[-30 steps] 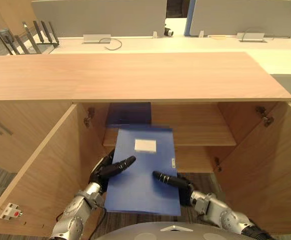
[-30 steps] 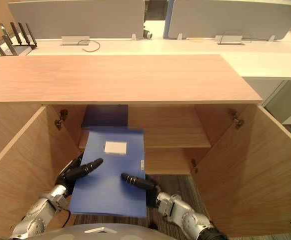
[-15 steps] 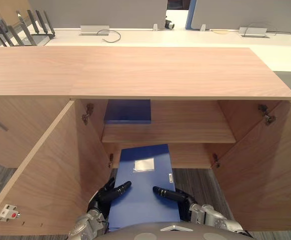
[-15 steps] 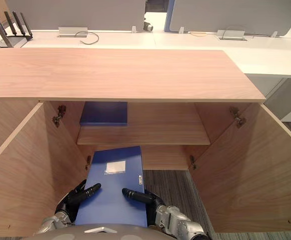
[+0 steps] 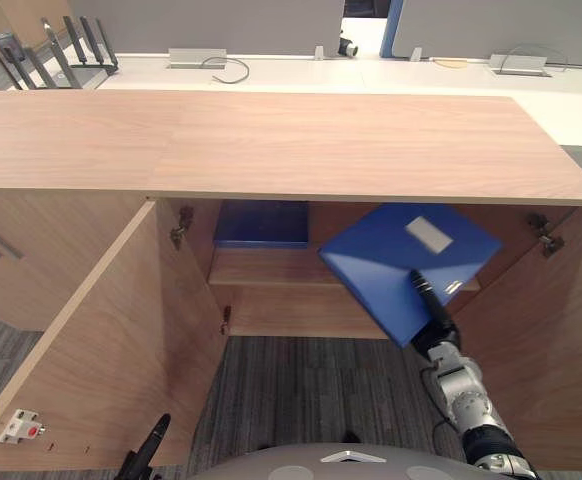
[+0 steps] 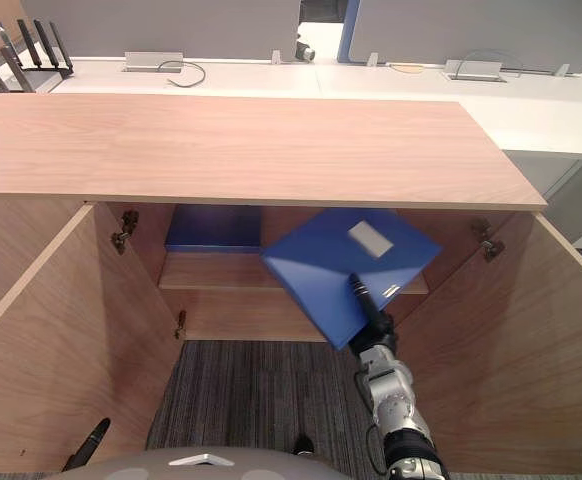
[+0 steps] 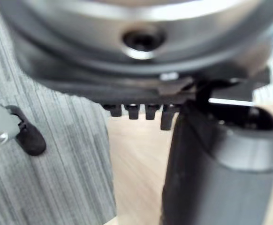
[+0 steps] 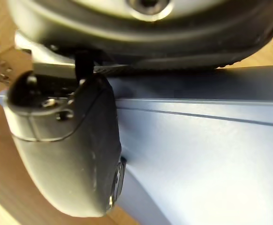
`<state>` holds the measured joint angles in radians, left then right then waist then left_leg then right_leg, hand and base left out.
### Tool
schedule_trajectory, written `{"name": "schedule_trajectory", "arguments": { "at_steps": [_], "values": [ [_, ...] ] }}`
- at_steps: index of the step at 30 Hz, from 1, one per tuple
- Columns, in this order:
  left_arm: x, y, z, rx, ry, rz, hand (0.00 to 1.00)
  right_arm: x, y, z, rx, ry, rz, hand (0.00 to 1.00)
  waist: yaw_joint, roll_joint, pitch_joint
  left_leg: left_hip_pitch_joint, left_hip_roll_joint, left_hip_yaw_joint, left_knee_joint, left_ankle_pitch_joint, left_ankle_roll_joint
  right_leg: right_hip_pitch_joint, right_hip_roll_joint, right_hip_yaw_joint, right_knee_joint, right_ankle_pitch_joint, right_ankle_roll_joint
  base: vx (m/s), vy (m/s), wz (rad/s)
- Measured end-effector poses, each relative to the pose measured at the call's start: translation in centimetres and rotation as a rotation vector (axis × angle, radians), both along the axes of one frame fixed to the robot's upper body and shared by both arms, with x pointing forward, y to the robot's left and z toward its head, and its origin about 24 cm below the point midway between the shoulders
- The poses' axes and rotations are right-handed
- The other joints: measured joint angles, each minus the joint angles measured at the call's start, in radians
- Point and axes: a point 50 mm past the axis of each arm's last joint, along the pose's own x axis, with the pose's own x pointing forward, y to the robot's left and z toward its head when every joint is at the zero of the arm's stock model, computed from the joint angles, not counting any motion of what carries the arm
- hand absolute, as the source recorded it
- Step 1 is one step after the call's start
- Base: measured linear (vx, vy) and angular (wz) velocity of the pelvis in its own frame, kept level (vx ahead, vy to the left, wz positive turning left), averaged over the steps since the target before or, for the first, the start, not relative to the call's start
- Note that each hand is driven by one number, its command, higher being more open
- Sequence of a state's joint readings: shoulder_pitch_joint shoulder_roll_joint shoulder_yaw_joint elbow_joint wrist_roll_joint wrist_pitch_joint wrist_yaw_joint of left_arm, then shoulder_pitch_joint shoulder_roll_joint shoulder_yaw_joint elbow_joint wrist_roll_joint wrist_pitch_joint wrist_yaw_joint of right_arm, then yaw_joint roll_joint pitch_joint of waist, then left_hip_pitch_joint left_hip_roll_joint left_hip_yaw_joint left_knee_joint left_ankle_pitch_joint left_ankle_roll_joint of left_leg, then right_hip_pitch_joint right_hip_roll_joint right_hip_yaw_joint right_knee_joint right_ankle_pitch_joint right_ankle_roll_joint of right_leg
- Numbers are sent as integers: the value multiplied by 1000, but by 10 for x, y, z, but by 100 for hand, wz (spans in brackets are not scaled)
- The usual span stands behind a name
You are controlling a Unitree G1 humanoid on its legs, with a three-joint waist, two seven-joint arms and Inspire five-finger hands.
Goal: Walk over to the cabinet, pick up the folder, carry it to the office cabinet, place the folder inside the office cabinet, then close the office cabinet door
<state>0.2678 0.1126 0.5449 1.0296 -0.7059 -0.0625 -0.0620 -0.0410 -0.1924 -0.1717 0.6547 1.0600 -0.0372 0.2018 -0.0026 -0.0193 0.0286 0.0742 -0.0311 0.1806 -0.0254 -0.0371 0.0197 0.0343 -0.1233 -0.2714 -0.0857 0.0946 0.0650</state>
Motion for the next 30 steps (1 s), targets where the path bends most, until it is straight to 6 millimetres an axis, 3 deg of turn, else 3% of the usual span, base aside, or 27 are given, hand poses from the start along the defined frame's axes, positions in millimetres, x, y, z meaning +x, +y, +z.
{"name": "schedule_trajectory", "arguments": {
  "at_steps": [11,19,21,24,26,30],
  "values": [
    [7,-7,-2,-19,-27,78,100,1,27,-9,163,26,-119,0,-1,7,9,10,0,-16,-31,12,-8,10,1,-19,0,-5,1,-22,-2,4],
    [8,-8,-3,-12,-9,60,100,27,31,8,189,-24,-226,0,11,11,32,25,3,-1,-30,12,-7,19,4,-1,0,-5,1,-12,0,-5],
    [13,-8,-2,-6,-8,22,100,33,30,17,189,-62,-242,0,27,16,50,29,3,9,-26,11,-6,20,4,7,1,-4,1,-50,-2,-13],
    [32,-14,-2,-9,-41,-4,100,57,33,51,235,-213,-277,0,39,34,132,-55,28,30,146,-62,-4,-17,1,27,60,-12,-9,-95,-17,-18],
    [63,-25,1,-8,-116,-57,100,73,32,92,238,-384,-305,0,47,64,202,-190,58,36,309,-108,2,-165,-15,33,246,-78,-19,-209,-8,-7],
    [96,-36,10,6,-209,-147,100,83,40,127,268,-504,-293,0,57,61,238,-388,88,36,513,-180,0,-396,-46,49,519,-192,-32,-175,-24,1]
  ]
}}
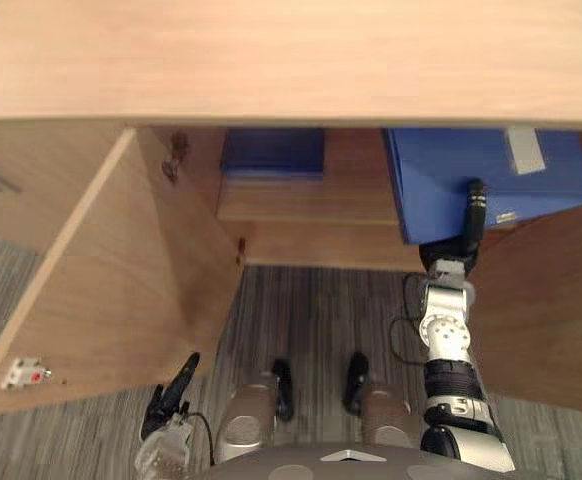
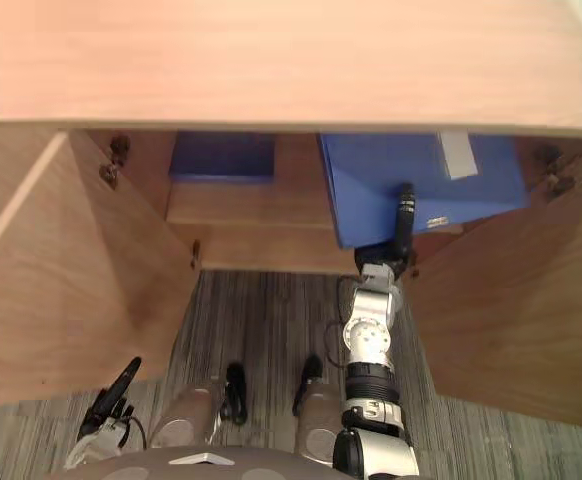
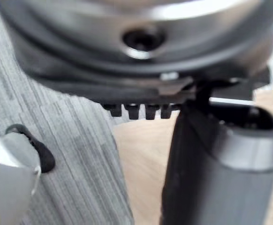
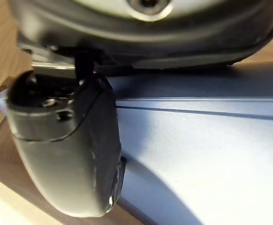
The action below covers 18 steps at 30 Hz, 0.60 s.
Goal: Walk over to the cabinet, pick up the folder, carry it to the office cabinet, place the folder inside the office cabinet, then close the office cabinet door
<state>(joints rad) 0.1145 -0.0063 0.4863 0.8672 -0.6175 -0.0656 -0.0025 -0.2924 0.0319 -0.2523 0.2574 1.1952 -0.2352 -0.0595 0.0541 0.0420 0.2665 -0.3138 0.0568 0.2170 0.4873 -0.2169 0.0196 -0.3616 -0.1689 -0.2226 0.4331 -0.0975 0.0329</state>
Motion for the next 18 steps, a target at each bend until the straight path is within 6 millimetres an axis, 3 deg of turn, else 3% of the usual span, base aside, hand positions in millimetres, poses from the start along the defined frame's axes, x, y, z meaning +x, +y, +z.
{"name": "schedule_trajectory", "arguments": {
  "at_steps": [4,12,18],
  "values": [
    [9,-15,1,-26,-28,-24,100,1,11,15,1,-52,24,0,0,0,6,-91,23,11,88,-42,-4,-107,-3,12,104,-45,-18,-119,-46,-13],
    [28,-19,11,-12,-103,-45,100,0,19,46,-18,-182,33,0,12,-2,10,-266,70,9,251,-86,-25,-293,0,23,278,-108,-47,-20,-59,-6],
    [41,-26,15,-24,-137,-51,100,10,25,69,-19,-261,41,0,26,2,10,-378,91,-4,371,-128,-26,-403,-7,26,398,-153,-60,-20,-17,1]
  ]
}}
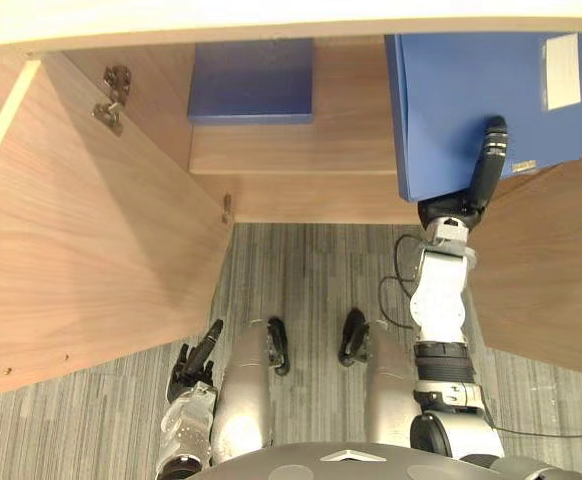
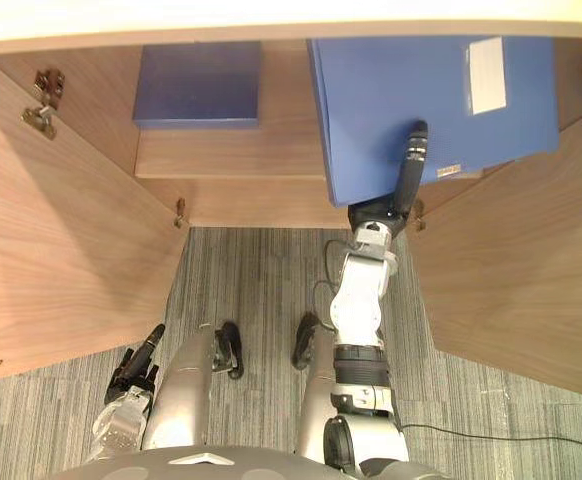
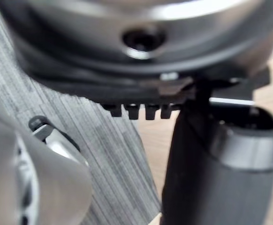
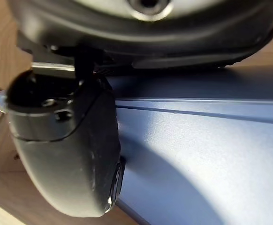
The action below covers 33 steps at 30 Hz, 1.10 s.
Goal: Walk over to the cabinet, pick up the folder, carry it to the office cabinet, place the folder inside the office cabinet, then close the office cabinet door
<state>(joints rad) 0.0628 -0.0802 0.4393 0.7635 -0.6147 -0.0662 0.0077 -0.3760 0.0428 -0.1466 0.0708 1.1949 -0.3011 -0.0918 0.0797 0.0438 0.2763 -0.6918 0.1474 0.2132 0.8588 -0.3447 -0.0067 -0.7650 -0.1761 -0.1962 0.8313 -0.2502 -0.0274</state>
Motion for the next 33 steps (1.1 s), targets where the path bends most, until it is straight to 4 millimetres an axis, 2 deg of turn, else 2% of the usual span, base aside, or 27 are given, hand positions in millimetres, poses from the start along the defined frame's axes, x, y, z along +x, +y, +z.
{"name": "schedule_trajectory", "arguments": {
  "at_steps": [4,6,8,10,11,12,13,14,16,20,23,29,33],
  "values": [
    [1,1,1,7,-1,8,100,3,6,4,-4,-4,22,0,9,6,4,-63,1,-11,57,-16,0,-61,-12,2,61,-24,2,-64,-7,5],
    [1,2,2,9,-3,9,100,8,8,13,-6,-19,29,0,10,11,8,-94,1,-15,82,-22,1,-91,-16,4,85,-29,1,-76,2,5],
    [2,3,3,12,-7,11,100,22,9,31,-39,-41,39,0,9,14,11,-129,1,-18,105,-23,2,-123,-20,4,106,-30,-1,-78,5,4],
    [3,3,3,13,-10,9,100,51,6,68,-105,-53,37,0,11,21,24,-163,1,-25,141,-24,4,-153,-29,3,138,-30,-5,-90,8,7],
    [2,3,3,13,-10,10,100,57,6,77,-117,-54,36,0,12,21,26,-172,1,-26,148,-24,4,-161,-30,3,145,-31,-5,-115,6,6],
    [2,3,3,12,-9,10,100,68,6,97,-131,-59,34,0,19,23,31,-189,1,-28,158,-24,5,-177,-32,3,153,-31,-4,-98,0,4],
    [2,3,3,10,-8,12,100,76,4,113,-129,-65,34,0,30,23,32,-205,1,-31,166,-23,6,-192,-33,3,160,-32,-3,-96,-4,5],
    [2,3,2,9,-6,14,100,79,4,120,-119,-65,35,0,33,23,33,-212,1,-33,171,-23,6,-197,-33,3,165,-32,-4,-74,-12,8],
    [2,3,2,7,-7,16,100,87,-1,141,-10,-66,46,0,51,27,48,-226,-5,-45,177,-19,8,-203,-42,-8,173,-34,-7,-72,-12,15],
    [4,4,3,6,-13,29,100,94,-22,149,260,-36,38,0,67,28,49,-257,-41,-65,170,-1,10,-223,-80,-23,192,-46,-4,-27,-16,32],
    [4,6,4,11,-16,41,100,96,-43,147,376,17,1,0,86,34,52,-267,-60,-76,167,5,10,-228,-102,-34,203,-52,-9,-9,-7,23],
    [0,16,4,26,1,115,100,87,-70,169,463,-13,-75,0,104,53,63,-278,-84,-96,159,15,5,-230,-124,-47,216,-67,-10,-24,-13,17],
    [-5,22,3,30,13,162,100,82,-77,189,499,-47,-87,0,107,54,64,-286,-86,-98,152,20,0,-240,-127,-50,218,-70,-13,-38,-19,4]
  ]
}}
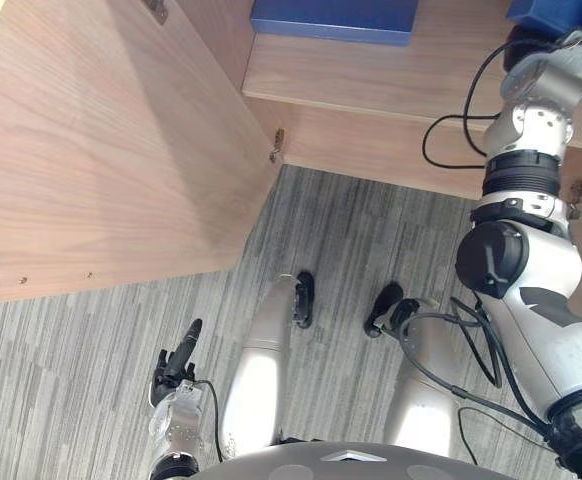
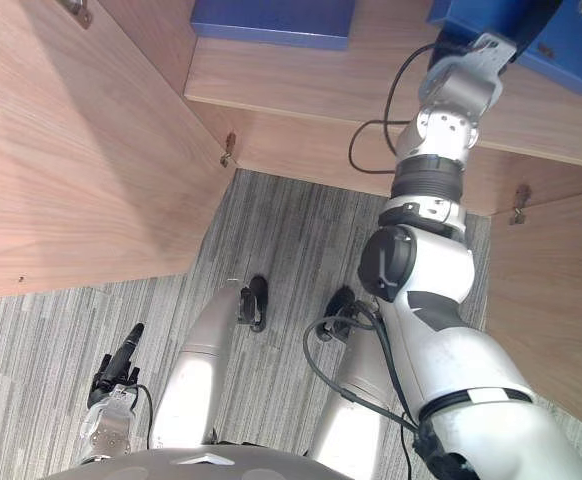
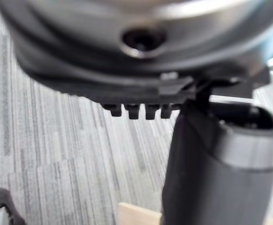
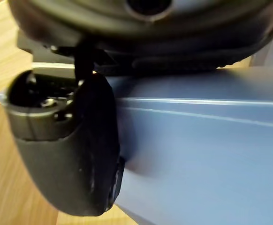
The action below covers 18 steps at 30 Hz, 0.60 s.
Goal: Walk over to the cabinet, pick up the folder, carry it to the office cabinet, place the folder inside the office cabinet, then close the office cabinet door
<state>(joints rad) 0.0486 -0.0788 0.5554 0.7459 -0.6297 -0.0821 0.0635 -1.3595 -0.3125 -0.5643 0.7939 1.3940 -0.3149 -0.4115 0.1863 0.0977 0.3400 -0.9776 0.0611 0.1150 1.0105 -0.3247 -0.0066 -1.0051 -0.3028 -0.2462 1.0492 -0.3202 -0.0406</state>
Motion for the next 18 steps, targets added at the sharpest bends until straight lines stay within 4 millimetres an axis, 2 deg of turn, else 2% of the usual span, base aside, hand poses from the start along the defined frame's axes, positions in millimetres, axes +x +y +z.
{"name": "schedule_trajectory", "arguments": {
  "at_steps": [4,15,16,18],
  "values": [
    [-1,3,0,2,1,19,100,-7,-11,18,16,-37,-26,0,1,7,7,-32,-2,-9,26,0,-3,-26,-8,-3,31,-12,-1,-45,-9,8],
    [-2,3,-2,-1,13,24,100,-6,-8,25,6,-21,3,0,4,8,9,-142,15,-33,170,-35,-17,-127,-14,3,172,-64,-15,-85,1,2],
    [-2,3,-2,-2,13,24,100,-6,-10,27,4,-24,0,100,5,8,9,-157,17,-37,187,-40,-23,-140,-14,3,188,-69,-17,-83,7,0],
    [-2,3,-2,-3,14,23,100,-8,-13,28,2,-26,-10,100,8,8,12,-173,20,-43,208,-43,-26,-155,-14,3,209,-76,-24,-74,7,1]
  ]
}}
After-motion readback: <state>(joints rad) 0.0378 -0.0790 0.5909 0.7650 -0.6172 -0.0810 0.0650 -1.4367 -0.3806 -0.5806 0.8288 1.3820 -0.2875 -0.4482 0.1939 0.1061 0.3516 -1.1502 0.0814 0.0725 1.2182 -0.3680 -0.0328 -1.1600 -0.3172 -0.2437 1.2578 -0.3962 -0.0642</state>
